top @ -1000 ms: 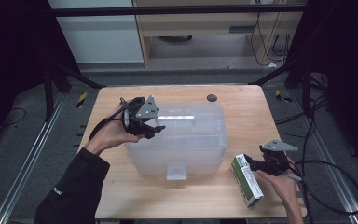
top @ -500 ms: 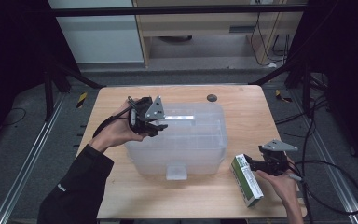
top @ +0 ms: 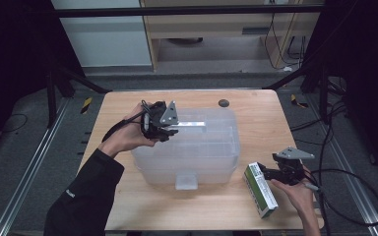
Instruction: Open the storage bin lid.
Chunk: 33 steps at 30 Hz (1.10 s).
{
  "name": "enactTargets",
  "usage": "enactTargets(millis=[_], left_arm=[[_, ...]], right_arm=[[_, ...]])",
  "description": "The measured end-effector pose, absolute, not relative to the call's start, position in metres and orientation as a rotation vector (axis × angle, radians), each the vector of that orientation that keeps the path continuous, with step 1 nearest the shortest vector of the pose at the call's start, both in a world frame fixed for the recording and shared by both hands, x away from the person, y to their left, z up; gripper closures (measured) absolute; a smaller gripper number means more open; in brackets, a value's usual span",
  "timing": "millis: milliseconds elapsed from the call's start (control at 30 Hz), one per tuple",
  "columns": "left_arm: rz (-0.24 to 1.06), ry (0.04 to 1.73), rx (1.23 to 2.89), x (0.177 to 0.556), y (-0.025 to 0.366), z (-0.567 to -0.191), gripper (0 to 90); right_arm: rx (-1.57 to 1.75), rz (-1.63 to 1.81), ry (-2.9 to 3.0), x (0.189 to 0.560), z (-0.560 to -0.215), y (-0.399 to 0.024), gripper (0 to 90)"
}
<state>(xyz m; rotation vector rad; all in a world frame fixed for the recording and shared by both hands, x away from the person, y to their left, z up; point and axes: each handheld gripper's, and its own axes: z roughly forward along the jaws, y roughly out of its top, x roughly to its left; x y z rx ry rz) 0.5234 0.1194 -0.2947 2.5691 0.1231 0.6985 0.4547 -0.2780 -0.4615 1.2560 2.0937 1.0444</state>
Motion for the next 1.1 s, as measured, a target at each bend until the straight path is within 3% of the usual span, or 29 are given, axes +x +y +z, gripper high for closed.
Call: enactTargets(millis=[533,1100], left_arm=[[0.72,0.106,2.614,0.5273,0.1161,-0.2959,68.8],[0.764,0.066,2.64,0.524,0.1128,-0.2952,72.4]], right_arm=[[1.264,1.06,2.107,0.4548,-0.4617,-0.2774,32.9],[1.275,1.06,2.116,0.4547,-0.4614,-0.2766,35.9]])
